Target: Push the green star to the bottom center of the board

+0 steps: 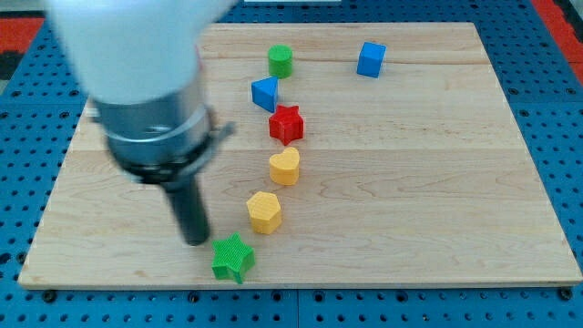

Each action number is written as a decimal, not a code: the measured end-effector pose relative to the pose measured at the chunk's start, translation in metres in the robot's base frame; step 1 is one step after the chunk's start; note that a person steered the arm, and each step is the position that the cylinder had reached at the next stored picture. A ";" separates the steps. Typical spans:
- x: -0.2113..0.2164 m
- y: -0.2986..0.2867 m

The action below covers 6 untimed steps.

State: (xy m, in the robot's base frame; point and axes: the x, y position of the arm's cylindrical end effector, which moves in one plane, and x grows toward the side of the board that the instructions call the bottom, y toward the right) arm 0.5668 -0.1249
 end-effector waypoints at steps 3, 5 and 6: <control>0.050 0.065; 0.050 0.094; 0.052 0.079</control>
